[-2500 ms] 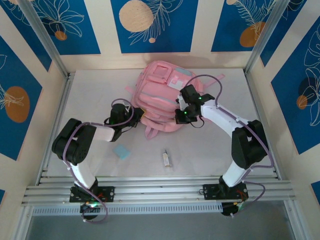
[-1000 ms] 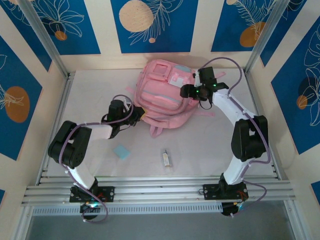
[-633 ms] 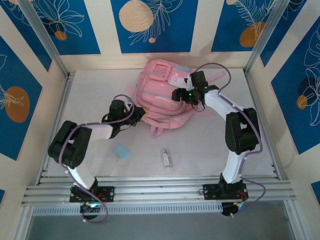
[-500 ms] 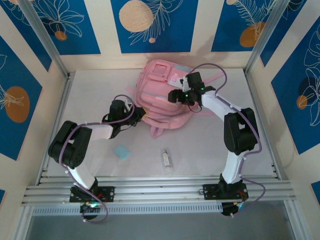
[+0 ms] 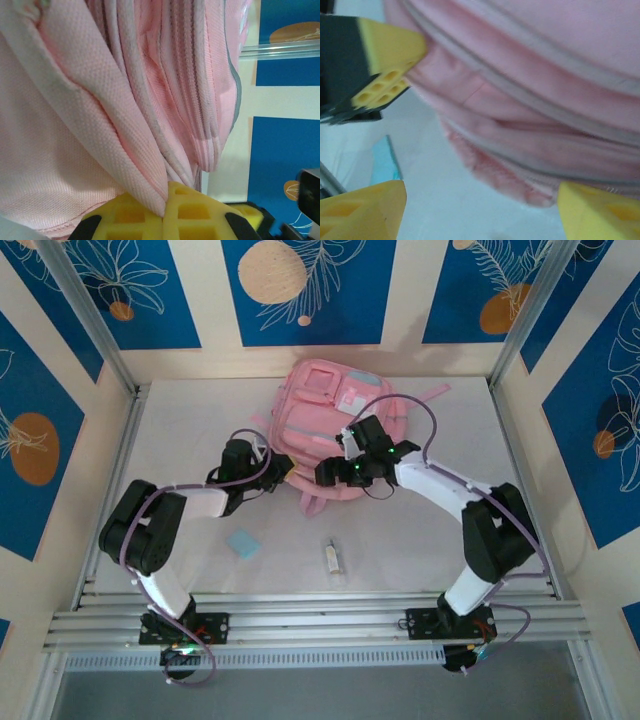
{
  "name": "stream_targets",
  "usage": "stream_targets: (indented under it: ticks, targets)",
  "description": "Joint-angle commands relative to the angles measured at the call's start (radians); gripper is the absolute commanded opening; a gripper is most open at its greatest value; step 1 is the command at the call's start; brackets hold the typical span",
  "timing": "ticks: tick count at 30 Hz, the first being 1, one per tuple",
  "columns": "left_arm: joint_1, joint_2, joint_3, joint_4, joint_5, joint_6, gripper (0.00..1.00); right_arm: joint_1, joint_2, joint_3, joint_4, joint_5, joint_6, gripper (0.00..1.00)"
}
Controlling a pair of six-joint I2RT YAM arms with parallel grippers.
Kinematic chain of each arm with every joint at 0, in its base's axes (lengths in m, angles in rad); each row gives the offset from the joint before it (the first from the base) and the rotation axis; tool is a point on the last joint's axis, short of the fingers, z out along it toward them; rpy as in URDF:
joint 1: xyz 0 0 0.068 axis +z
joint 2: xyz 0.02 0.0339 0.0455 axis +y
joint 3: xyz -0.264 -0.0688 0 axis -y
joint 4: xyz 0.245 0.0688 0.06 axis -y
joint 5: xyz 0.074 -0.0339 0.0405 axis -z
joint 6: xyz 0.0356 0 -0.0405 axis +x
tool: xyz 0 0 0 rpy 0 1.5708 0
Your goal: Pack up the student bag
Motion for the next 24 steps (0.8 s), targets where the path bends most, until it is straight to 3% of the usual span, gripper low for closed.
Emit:
stream_targets:
  ticks: [1, 6, 15, 19, 24]
  targets:
    - [-0.019, 0.001, 0.043, 0.093, 0.042, 0.001, 0.00, -0.030, -0.045, -0.001, -0.073, 0.065, -0.024, 0.79]
    - [-0.019, -0.013, 0.030, 0.078, 0.040, 0.010, 0.00, -0.111, -0.004, 0.059, -0.064, 0.133, -0.112, 0.81]
    - [-0.019, -0.022, 0.019, 0.067, 0.038, 0.014, 0.00, -0.204, 0.210, 0.241, -0.005, 0.115, -0.212, 0.89]
    - [-0.019, -0.026, 0.018, 0.066, 0.036, 0.017, 0.00, -0.192, 0.275, 0.294, -0.013, 0.048, -0.203, 0.90]
    - [-0.019, -0.020, 0.019, 0.077, 0.026, 0.011, 0.00, -0.114, 0.232, 0.234, -0.026, 0.027, -0.163, 0.89]
